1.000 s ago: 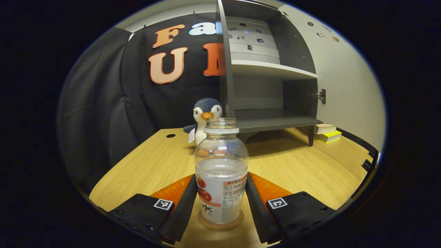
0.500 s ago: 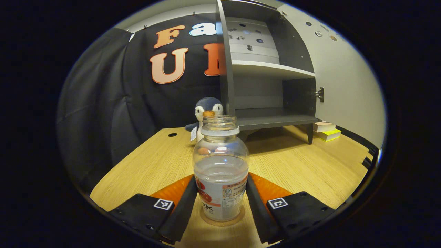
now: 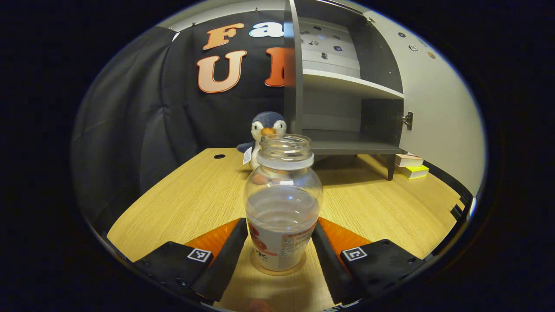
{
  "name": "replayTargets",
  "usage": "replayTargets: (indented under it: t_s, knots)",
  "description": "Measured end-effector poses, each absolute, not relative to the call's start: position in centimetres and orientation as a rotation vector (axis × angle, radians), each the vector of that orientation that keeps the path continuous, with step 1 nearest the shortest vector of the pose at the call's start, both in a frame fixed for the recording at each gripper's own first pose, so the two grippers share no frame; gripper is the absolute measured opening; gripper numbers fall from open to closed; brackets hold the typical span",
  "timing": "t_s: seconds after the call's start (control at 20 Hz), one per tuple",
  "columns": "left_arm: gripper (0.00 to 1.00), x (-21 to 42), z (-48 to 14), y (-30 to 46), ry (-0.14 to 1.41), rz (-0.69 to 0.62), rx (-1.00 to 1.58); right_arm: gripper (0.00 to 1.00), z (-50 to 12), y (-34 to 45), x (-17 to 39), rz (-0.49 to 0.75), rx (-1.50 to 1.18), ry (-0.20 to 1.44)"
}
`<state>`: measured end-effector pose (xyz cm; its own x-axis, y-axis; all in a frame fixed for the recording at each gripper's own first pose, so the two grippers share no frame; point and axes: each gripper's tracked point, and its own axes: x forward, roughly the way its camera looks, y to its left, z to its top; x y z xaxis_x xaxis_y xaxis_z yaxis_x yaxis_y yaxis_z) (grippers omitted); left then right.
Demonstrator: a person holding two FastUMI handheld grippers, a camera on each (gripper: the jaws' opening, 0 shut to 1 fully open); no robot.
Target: Open the cabinet door with the right hand, grasp the bottle in the cabinet with the left hand and place it on the coaster, then close the cabinet door with the right hand.
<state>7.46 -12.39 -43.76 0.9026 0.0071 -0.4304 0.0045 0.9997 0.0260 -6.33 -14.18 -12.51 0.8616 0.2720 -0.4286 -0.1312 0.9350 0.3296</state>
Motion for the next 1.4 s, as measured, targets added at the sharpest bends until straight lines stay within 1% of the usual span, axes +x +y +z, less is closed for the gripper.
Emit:
replayTargets:
  t_s: [0.35, 0.7, 0.95, 1.25, 1.3, 1.35, 1.4]
  knots:
    - [0.95, 7.0, -41.7, -12.2, 0.419, 0.007, 0.086, 0.05, -12.7, -14.2, -6.9, 0.213, 0.293, 0.482]
    - [0.95, 5.9, -37.2, -13.0, 0.36, -0.01, 0.124, 0.06, -11.8, -14.6, -8.0, 0.211, 0.295, 0.437]
    - [0.95, 4.7, -31.7, -14.4, 0.299, -0.038, 0.112, 0.06, -9.4, -16.8, -9.0, 0.168, 0.293, 0.362]
    - [0.95, 4.4, -23.0, -16.5, 0.204, -0.102, 0.067, 0.06, -5.1, -21.8, -9.2, 0.095, 0.264, 0.233]
    - [0.95, 4.4, -21.9, -16.8, 0.193, -0.105, 0.066, 0.0, -4.3, -23.0, -9.1, 0.075, 0.263, 0.214]
    - [0.95, 4.4, -20.9, -17.0, 0.186, -0.109, 0.064, 0.17, -3.5, -24.4, -8.9, 0.05, 0.262, 0.193]
    - [0.95, 4.4, -20.0, -17.5, 0.181, -0.116, 0.056, 0.06, -2.8, -25.7, -8.8, 0.034, 0.261, 0.173]
